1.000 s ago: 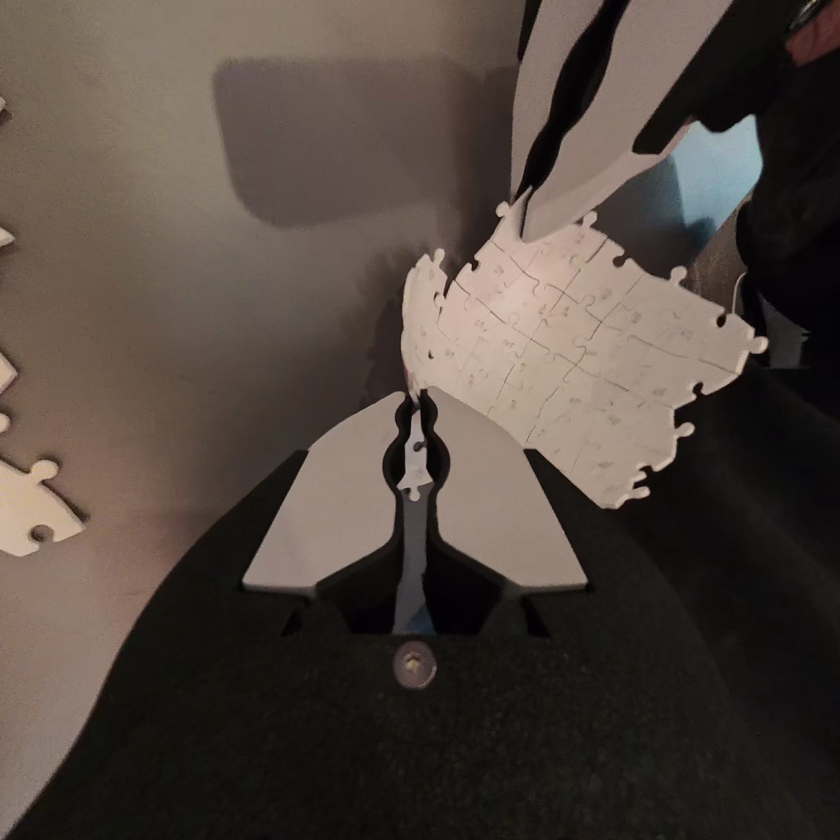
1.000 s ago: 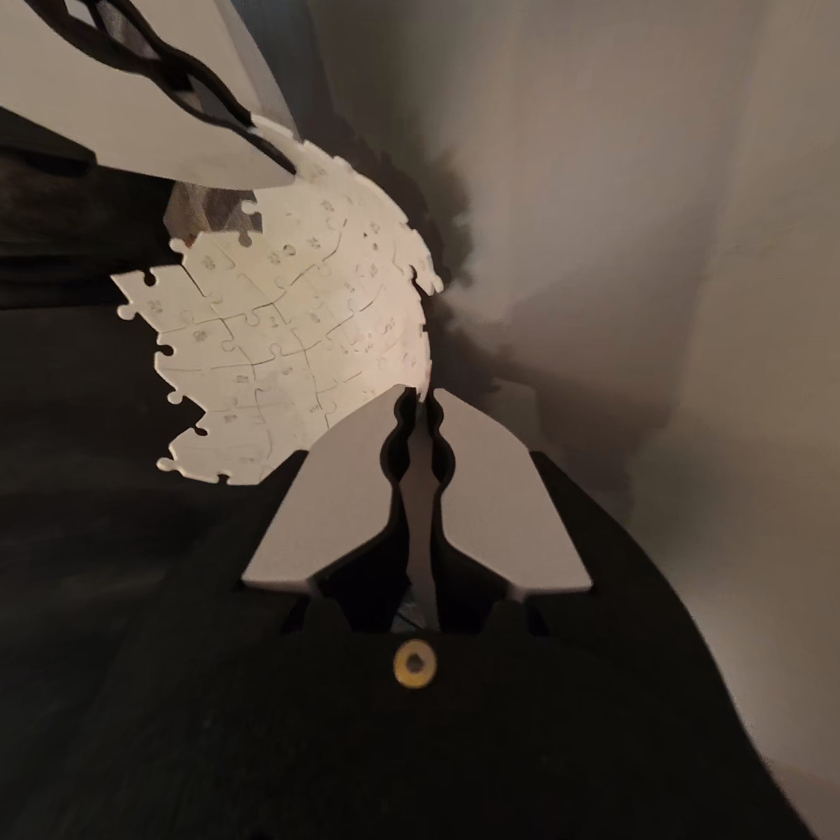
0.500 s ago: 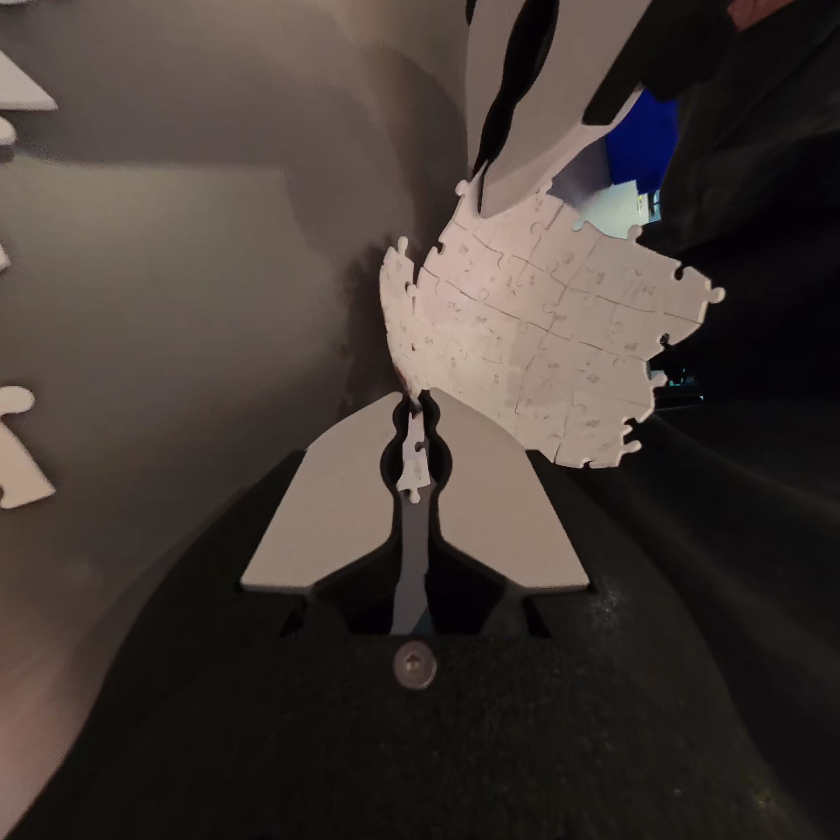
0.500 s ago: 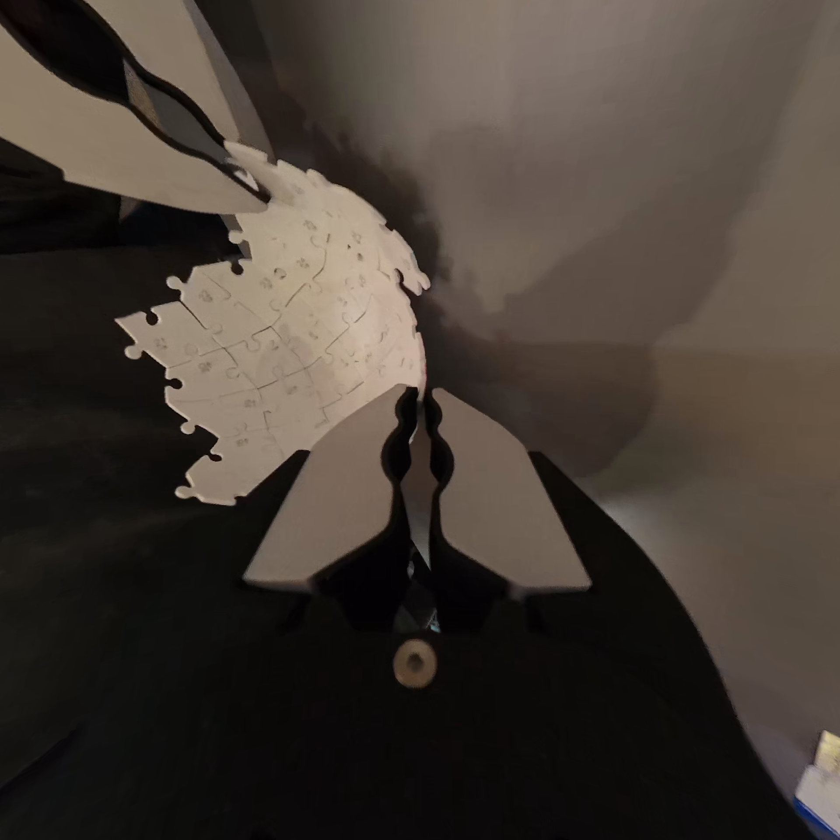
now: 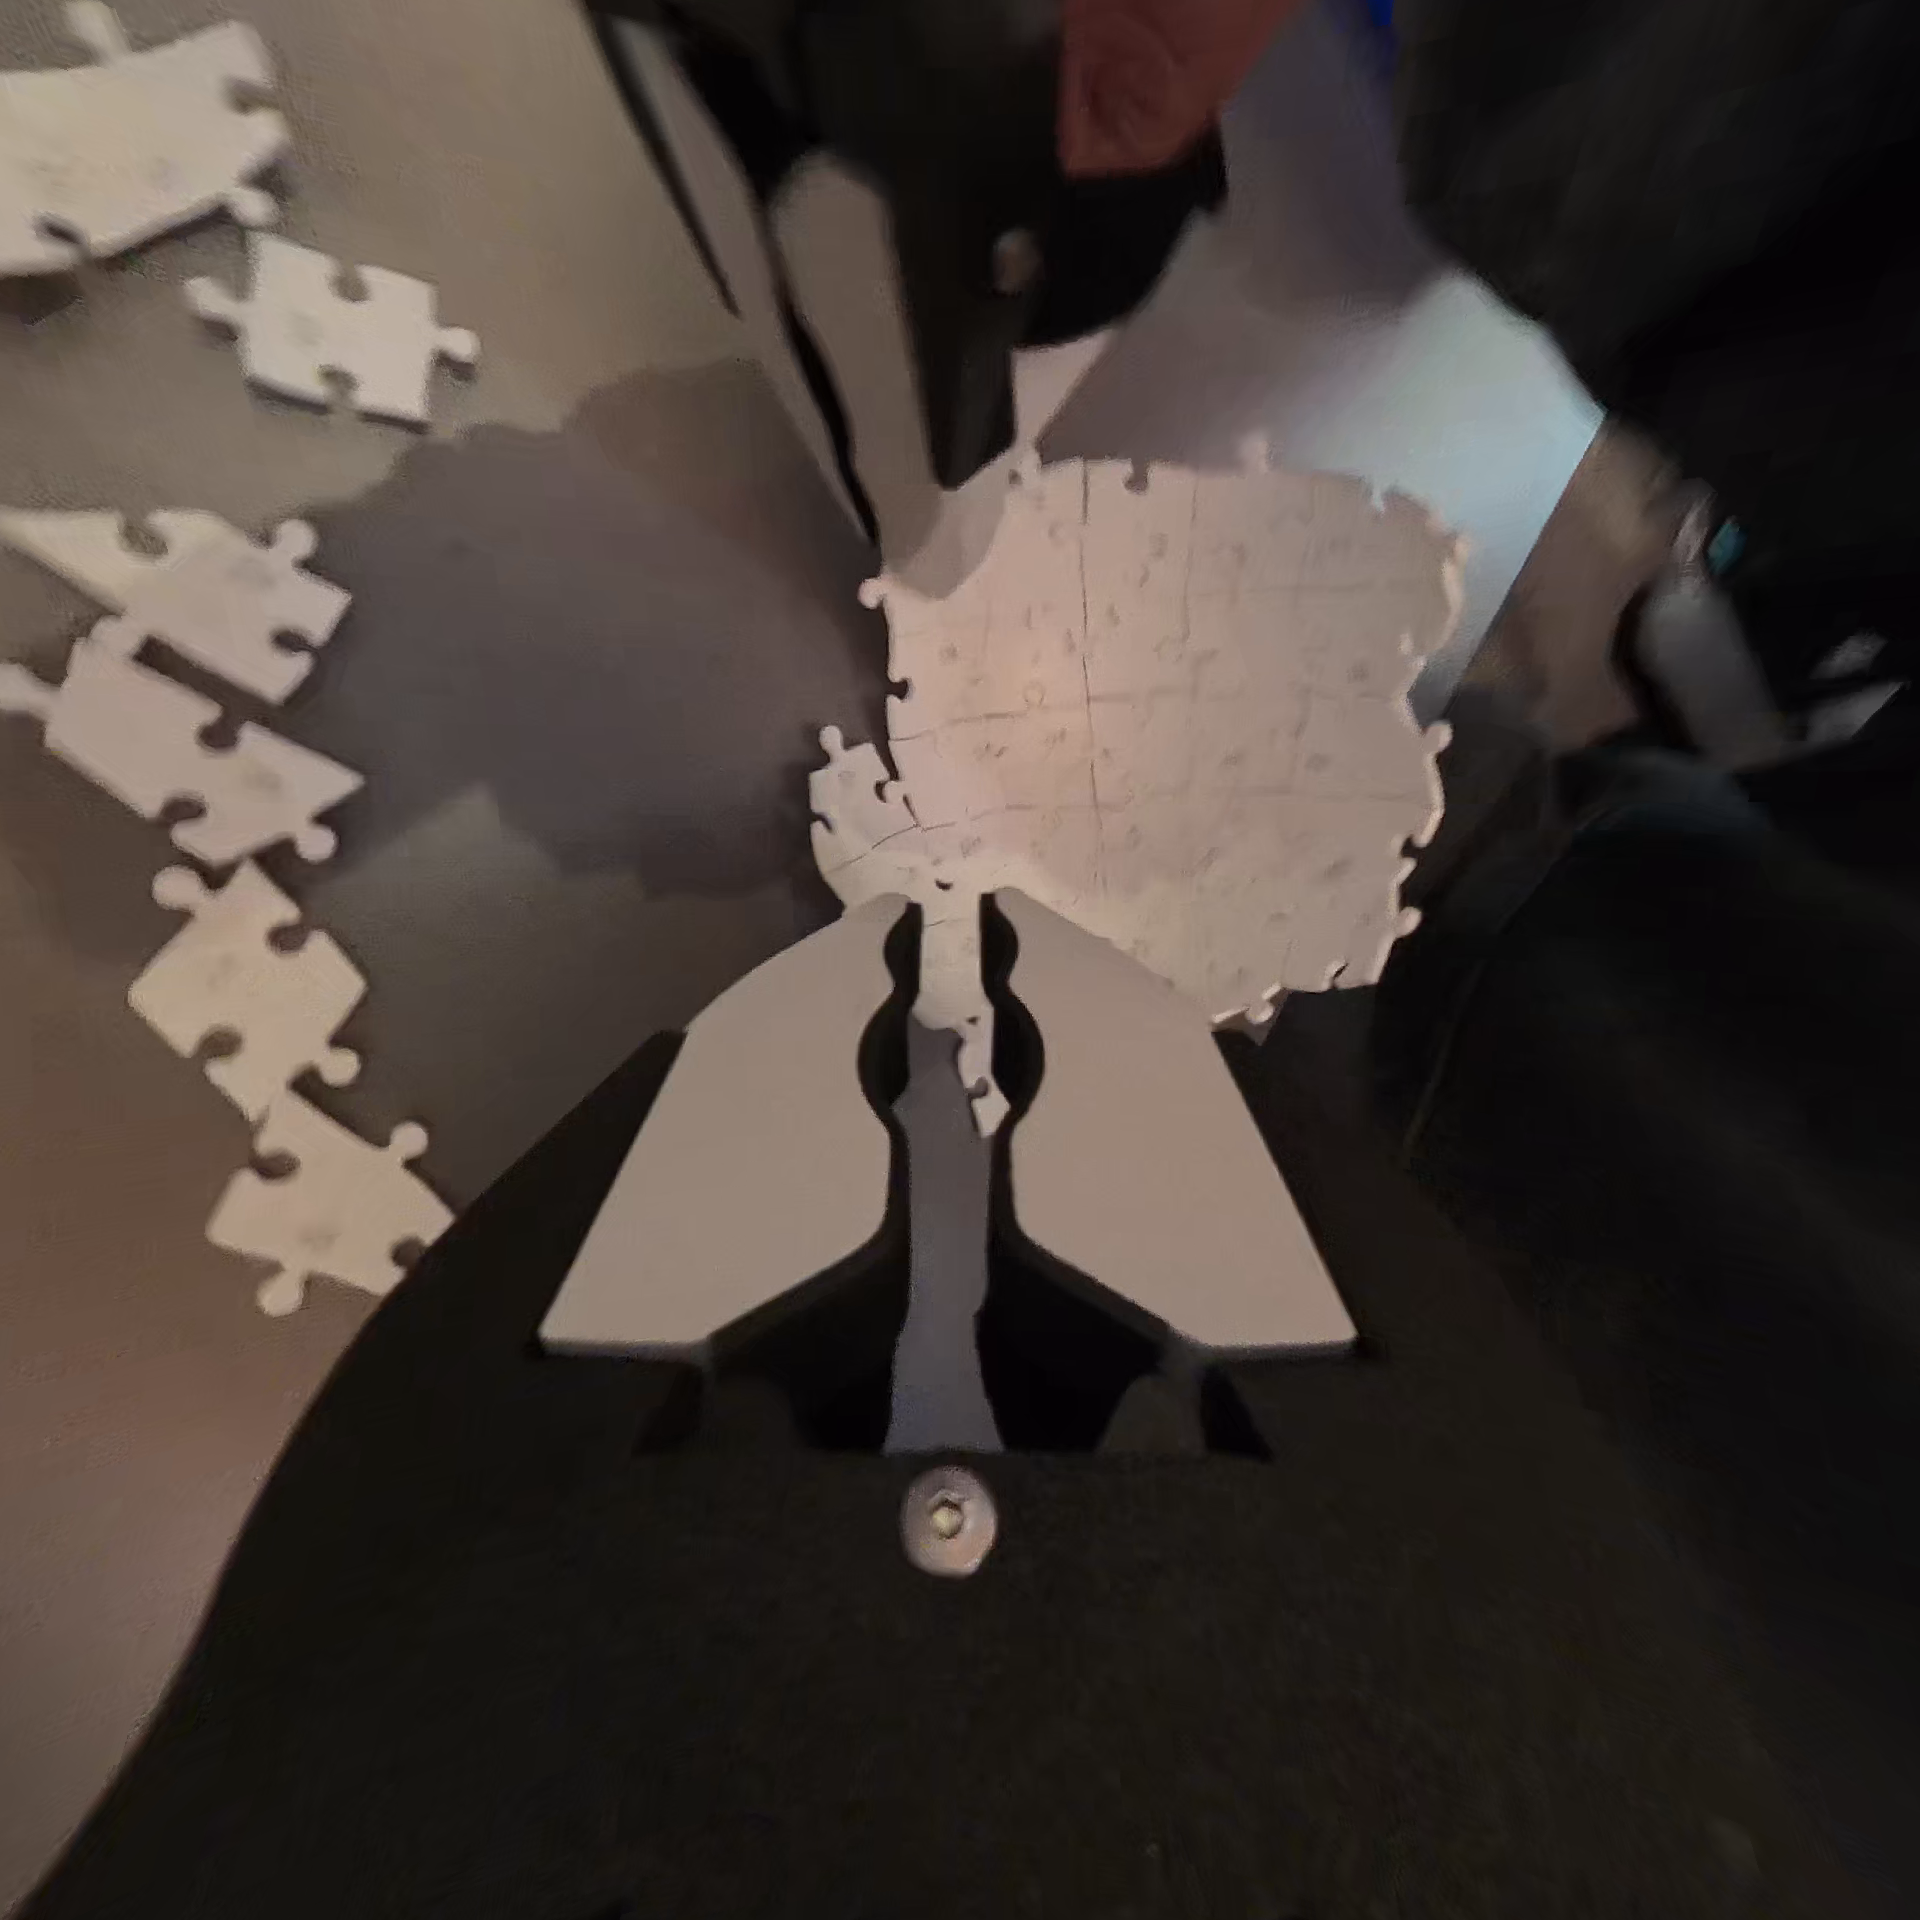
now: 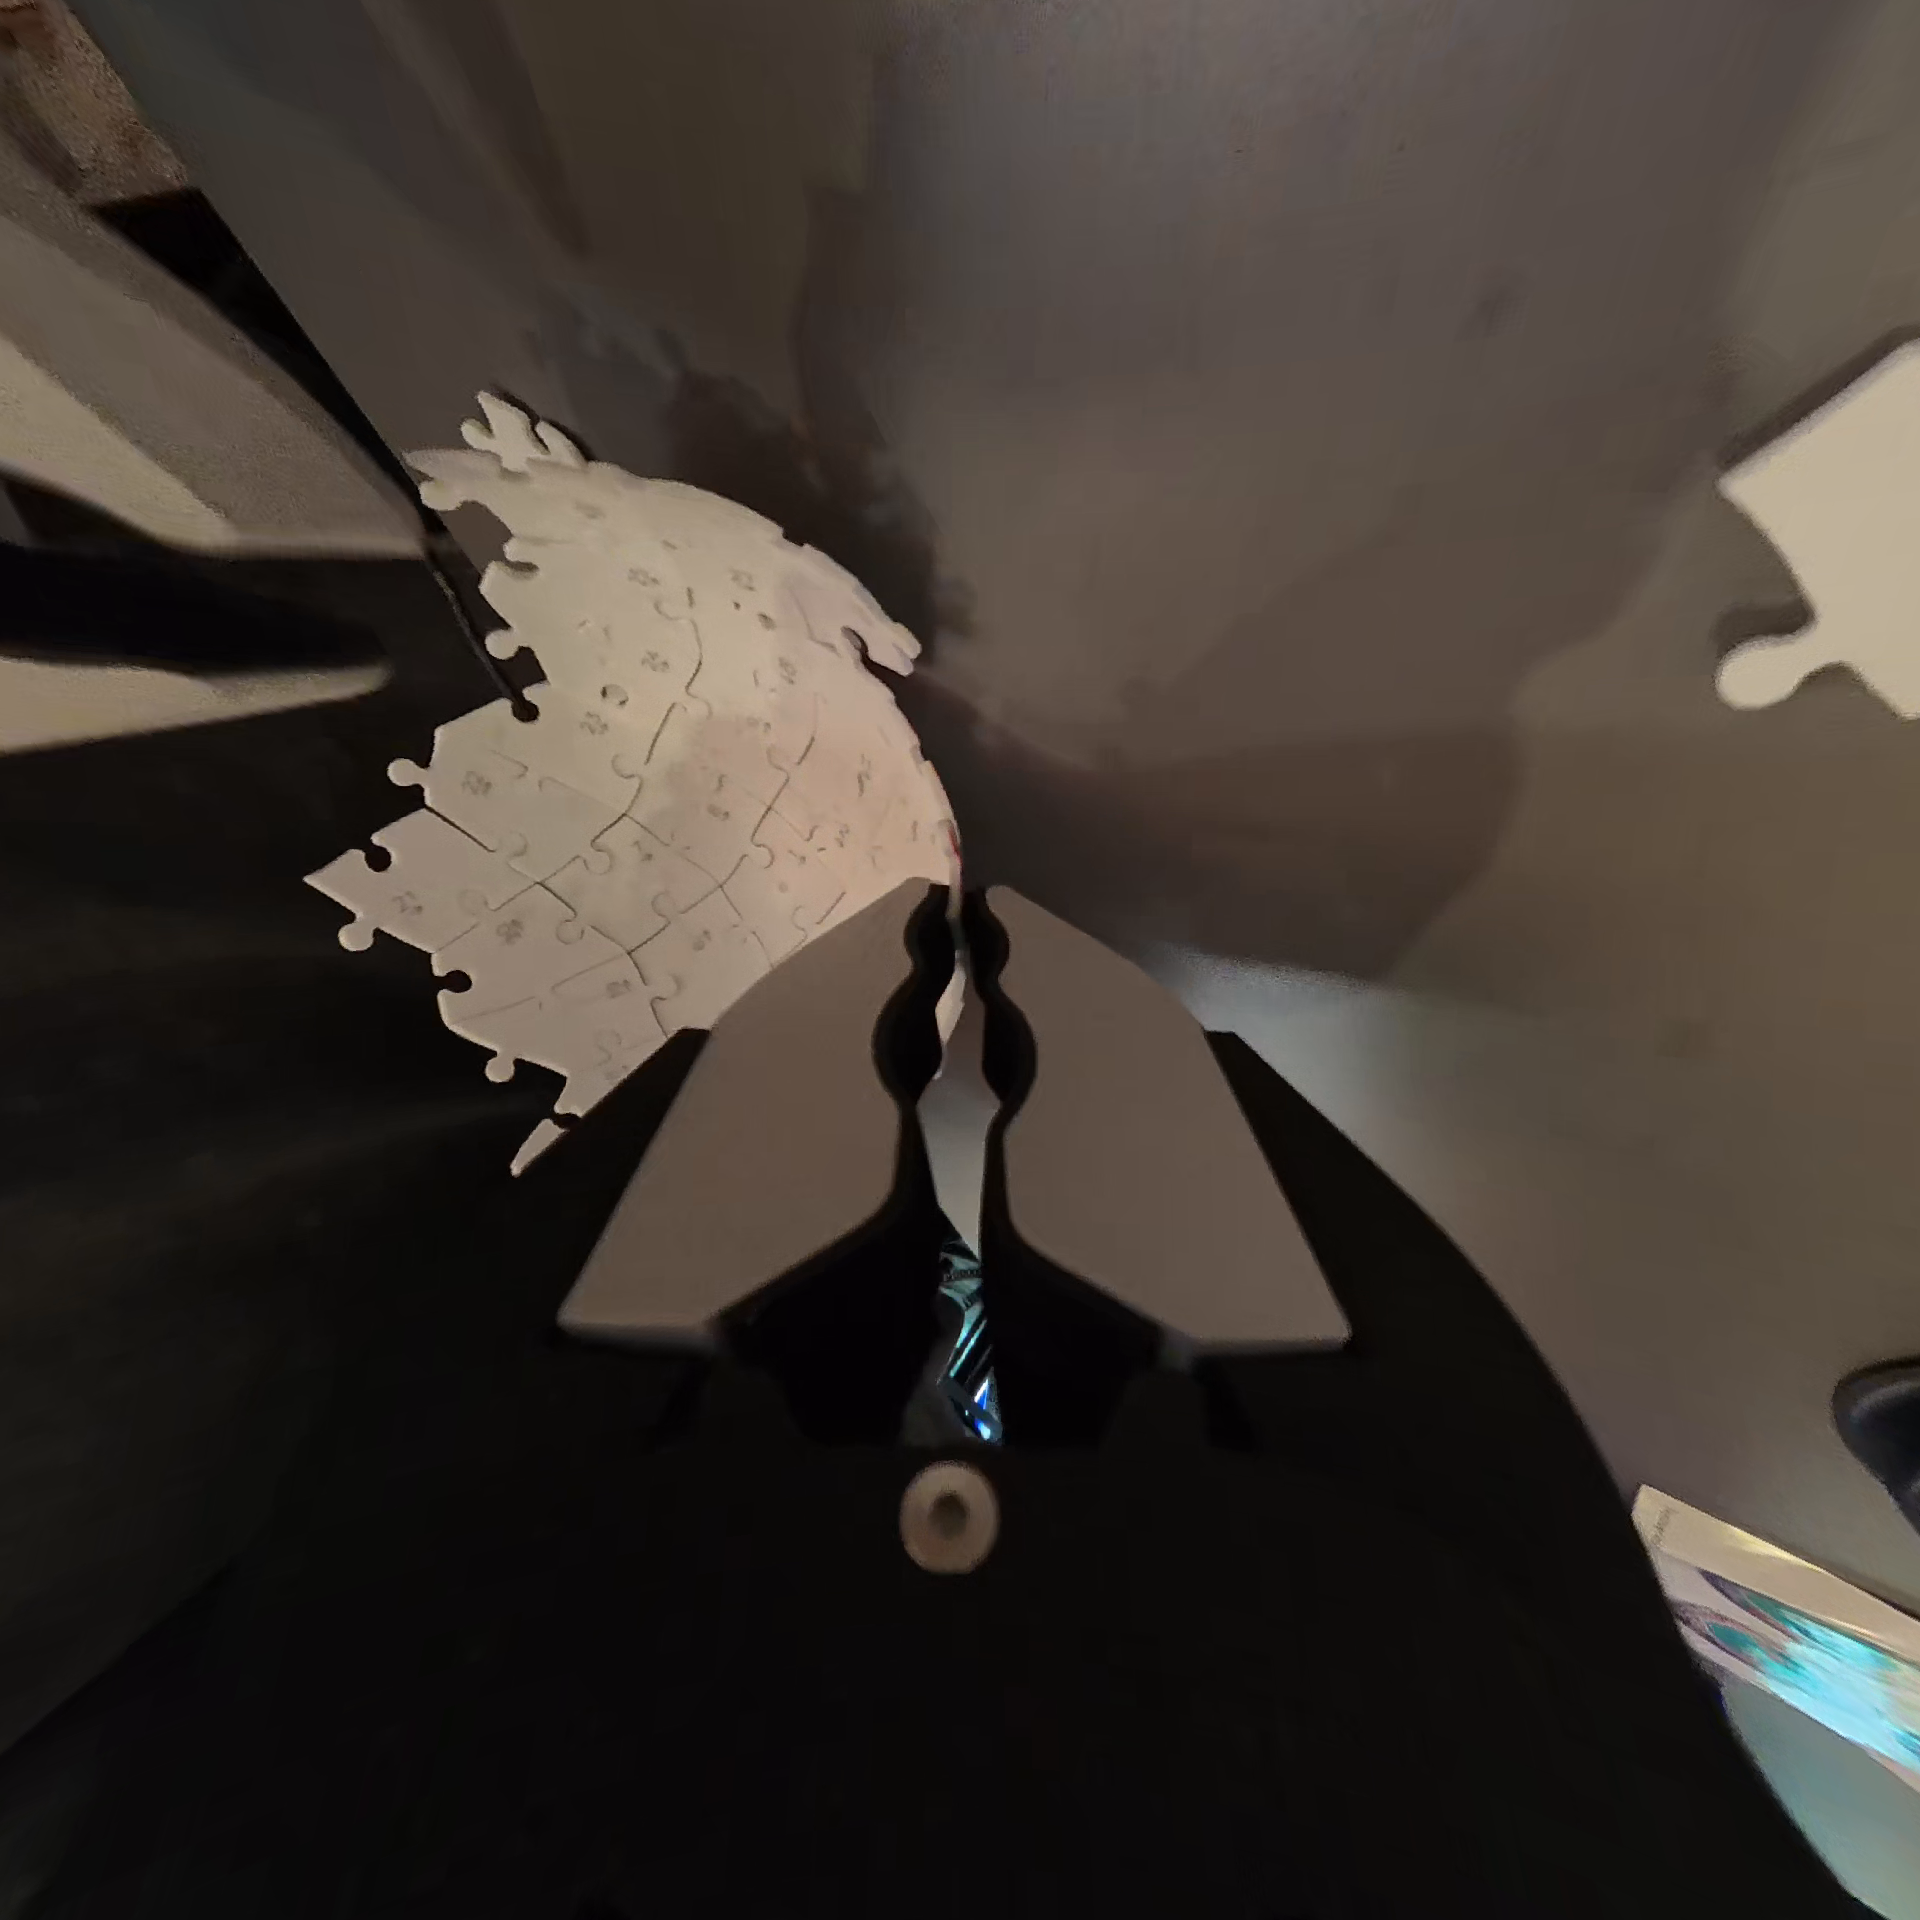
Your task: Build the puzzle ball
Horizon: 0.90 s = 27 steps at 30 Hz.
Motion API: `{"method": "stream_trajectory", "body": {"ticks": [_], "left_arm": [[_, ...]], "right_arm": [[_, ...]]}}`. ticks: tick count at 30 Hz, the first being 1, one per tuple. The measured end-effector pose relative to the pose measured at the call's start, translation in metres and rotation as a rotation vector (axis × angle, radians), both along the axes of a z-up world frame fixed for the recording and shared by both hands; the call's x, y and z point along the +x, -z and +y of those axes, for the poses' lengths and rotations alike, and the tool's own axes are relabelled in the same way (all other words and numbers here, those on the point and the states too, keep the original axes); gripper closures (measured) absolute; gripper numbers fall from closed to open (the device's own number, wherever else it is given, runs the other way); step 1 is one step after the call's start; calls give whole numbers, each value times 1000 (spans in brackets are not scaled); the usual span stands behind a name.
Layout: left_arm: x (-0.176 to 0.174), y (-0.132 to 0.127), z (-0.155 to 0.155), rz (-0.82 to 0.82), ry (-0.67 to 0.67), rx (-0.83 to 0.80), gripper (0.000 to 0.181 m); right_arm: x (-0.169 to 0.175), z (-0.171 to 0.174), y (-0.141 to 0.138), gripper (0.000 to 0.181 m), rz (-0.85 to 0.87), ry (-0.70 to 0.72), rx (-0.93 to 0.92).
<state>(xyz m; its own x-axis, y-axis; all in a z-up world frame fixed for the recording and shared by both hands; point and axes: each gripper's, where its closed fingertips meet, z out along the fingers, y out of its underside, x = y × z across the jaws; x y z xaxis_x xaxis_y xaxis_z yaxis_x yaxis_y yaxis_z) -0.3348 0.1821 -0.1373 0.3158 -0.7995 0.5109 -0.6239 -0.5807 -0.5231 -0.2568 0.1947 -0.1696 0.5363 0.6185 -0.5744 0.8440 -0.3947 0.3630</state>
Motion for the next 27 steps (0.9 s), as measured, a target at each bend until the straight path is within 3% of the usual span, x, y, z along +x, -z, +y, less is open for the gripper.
{"method": "stream_trajectory", "body": {"ticks": [2, 7, 19, 27], "left_arm": [[5, 8, -2, 80, 114, 66, 181], [13, 23, -8, 160, 263, 89, 181], [19, 51, -12, 194, 279, 90, 181], [19, 52, -14, 181, 289, 94, 181]], "right_arm": [[-2, 2, -1, 179, -13, -16, -7], [-6, 9, -4, 179, -74, -47, -38], [-15, 20, -8, 179, -240, -146, -152], [-17, 23, -7, 179, -251, -171, -131]]}}
